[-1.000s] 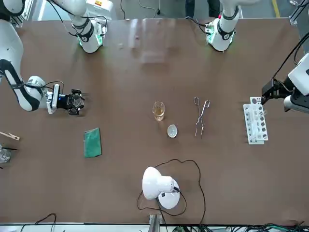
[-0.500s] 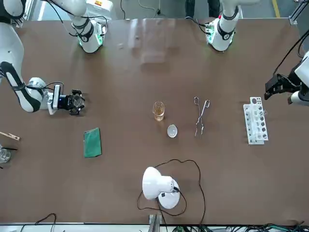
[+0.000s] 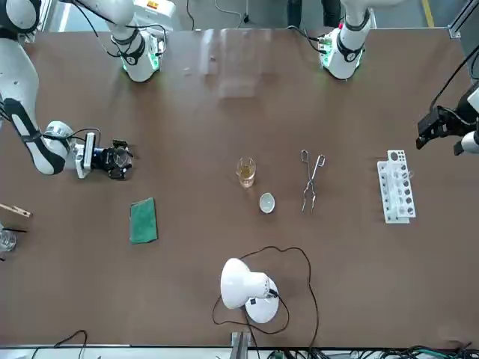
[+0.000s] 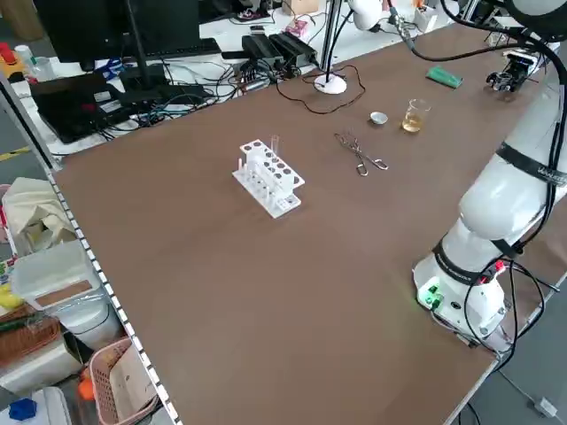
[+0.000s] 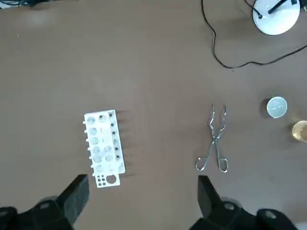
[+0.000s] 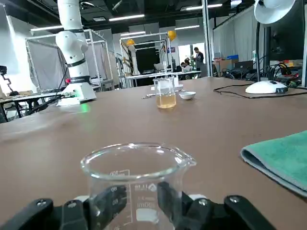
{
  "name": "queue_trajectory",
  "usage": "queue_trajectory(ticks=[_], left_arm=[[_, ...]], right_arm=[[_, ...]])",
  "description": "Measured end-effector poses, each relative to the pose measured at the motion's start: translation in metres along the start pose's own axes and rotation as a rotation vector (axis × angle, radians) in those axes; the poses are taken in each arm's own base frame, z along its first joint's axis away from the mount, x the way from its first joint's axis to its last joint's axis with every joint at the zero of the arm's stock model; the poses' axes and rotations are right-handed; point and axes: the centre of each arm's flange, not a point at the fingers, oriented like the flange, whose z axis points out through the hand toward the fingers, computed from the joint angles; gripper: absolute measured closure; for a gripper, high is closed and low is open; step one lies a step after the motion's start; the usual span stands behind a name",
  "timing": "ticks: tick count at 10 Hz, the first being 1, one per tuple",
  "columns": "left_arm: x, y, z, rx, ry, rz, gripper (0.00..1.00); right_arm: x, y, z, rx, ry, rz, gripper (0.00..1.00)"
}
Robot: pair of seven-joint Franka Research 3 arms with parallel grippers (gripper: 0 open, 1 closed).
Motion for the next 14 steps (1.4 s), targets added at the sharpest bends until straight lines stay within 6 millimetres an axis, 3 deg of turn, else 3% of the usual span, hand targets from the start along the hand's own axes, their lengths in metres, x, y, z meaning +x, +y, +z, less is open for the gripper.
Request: queue_trajectory(ticks=[4,9,14], left_arm=[[-0.0029,0.0041,-0.0029,-0.003,-0.021,0.005,0.00],[-0.0042,-0.0054,-0.0040,-0.001,-0.020,-0.037,0.00],[-0.0021,-0.0051,0.0038,-0.001,-0.040,-0.094,0.00]], right_arm=[[-0.0015,-0.0023,-0.0006,0.027,-0.016,-0.007,0.62],[-0.0030,-0.0032,-0.0014,0.036,-0.030,-0.009,0.62],[-0.0030,-0.0033,-0.0014,0.037,-0.031,-0.010,0.62]])
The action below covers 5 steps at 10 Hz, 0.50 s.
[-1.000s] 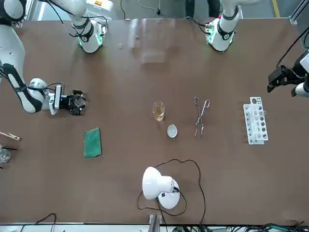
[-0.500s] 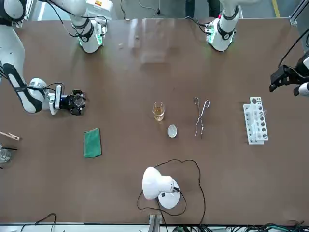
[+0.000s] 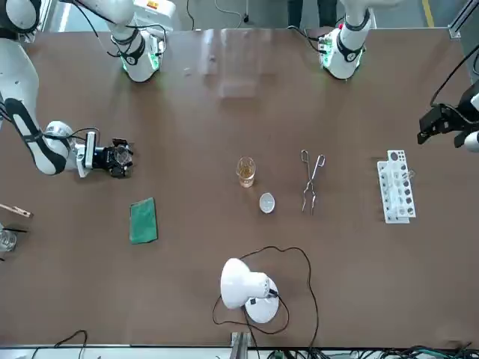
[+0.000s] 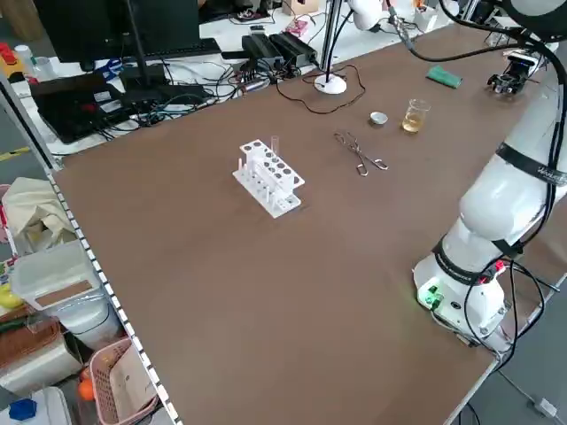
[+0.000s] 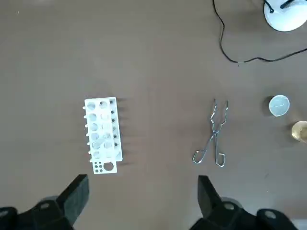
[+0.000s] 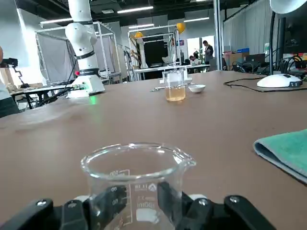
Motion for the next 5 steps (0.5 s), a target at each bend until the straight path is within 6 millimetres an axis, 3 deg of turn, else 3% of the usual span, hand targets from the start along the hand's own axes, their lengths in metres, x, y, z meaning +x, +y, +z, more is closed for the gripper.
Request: queue_trajectory(ticks=[4,5], left_arm=[[0.0007,0.0021,0.0013,0.000,-0.002,-0.017,0.00],[0.0007,0.0019,0.0013,0.000,-0.002,-0.018,0.00]], right_arm=[[0.0000,0.0000,0.0000,0.000,0.000,0.000,0.60],[0.0000,0.0000,0.0000,0.000,0.000,-0.001,0.51]])
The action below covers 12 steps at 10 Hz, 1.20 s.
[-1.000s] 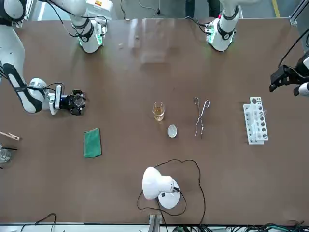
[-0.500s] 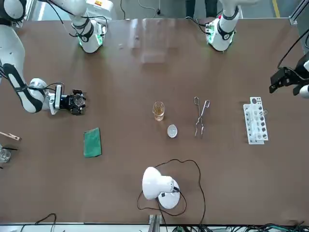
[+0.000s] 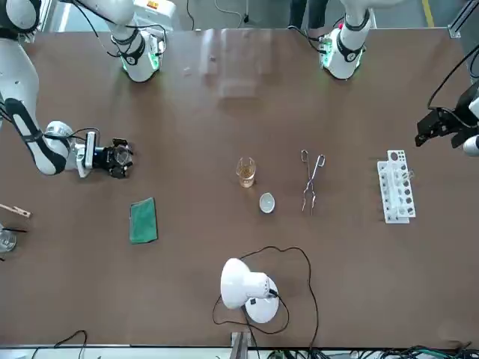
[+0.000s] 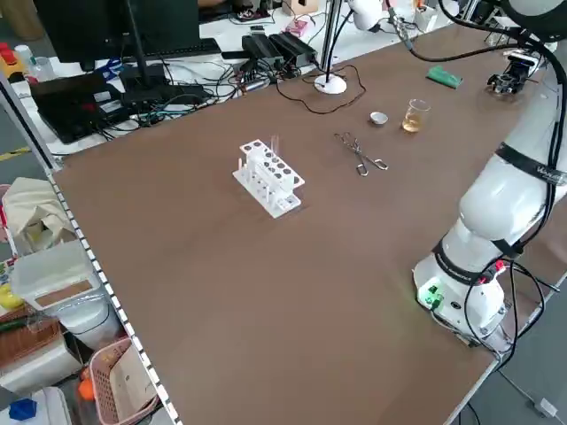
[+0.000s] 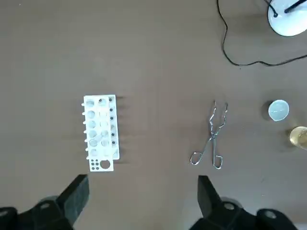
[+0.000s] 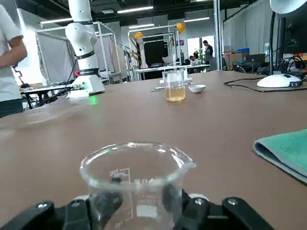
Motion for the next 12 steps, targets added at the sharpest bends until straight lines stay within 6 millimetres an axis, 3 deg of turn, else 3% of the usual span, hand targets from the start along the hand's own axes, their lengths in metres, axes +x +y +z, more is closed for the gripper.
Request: queue_trajectory(ticks=[6,8,10,12], left_arm=[[-0.0001,-0.0016,0.0001,0.000,-0.001,-0.003,0.00],[-0.0001,-0.0017,0.0002,0.000,-0.001,-0.003,0.00],[-0.0005,-0.0025,0.0004,0.000,-0.004,-0.005,0.00],[-0.0006,-0.0038,-0.0002,0.000,-0.003,-0.007,0.00]], right_arm=[[0.0002,0.0004,-0.0003,0.000,-0.001,-0.001,0.43],[0.0006,0.0004,0.0000,0.002,0.002,-0.007,0.33],[0.0018,0.0013,0.0000,0.004,0.007,-0.014,0.04],[0.0033,0.0025,-0.0009,0.007,0.012,-0.018,0.00]])
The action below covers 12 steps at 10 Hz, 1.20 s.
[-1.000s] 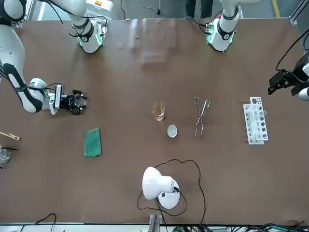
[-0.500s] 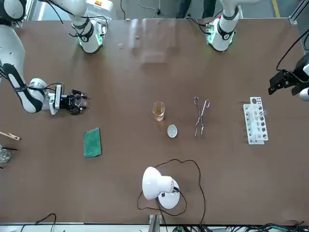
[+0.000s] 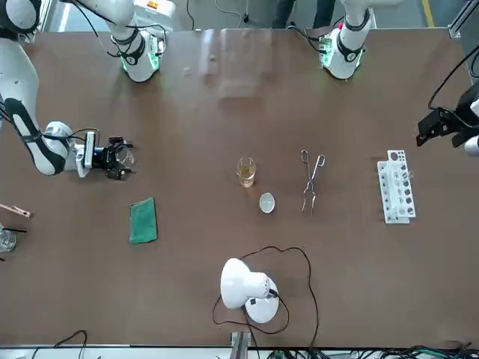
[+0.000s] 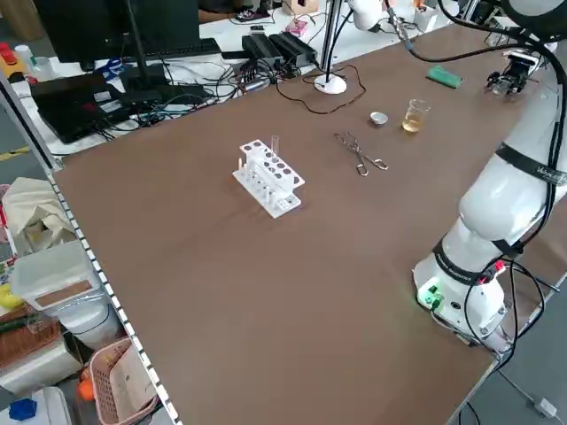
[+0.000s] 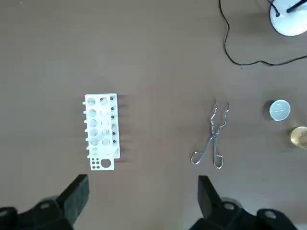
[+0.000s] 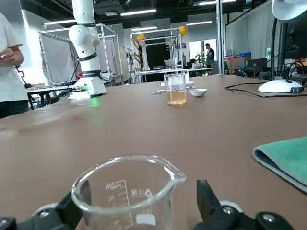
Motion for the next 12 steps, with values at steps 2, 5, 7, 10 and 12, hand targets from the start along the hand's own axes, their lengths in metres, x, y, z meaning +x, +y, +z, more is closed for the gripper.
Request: queue_trajectory(ticks=[2,5,7,10,12], left_arm=[[0.000,-0.001,-0.001,0.000,0.002,-0.002,0.00],[-0.001,-0.002,-0.004,0.000,0.007,-0.003,0.00],[-0.001,-0.002,-0.005,0.000,0.006,-0.003,0.00],[-0.001,-0.002,-0.004,0.000,0.003,-0.003,0.00],[-0.001,-0.001,-0.004,0.000,0.002,-0.003,0.00]], right_arm=[[0.002,0.002,-0.001,0.002,0.004,-0.005,0.00],[0.010,0.008,-0.007,0.009,0.015,-0.025,0.00],[0.013,0.011,-0.012,0.024,0.009,-0.039,0.00],[0.019,0.016,-0.015,0.032,0.025,-0.052,0.00],[0.026,0.018,-0.017,0.042,0.044,-0.059,0.00]])
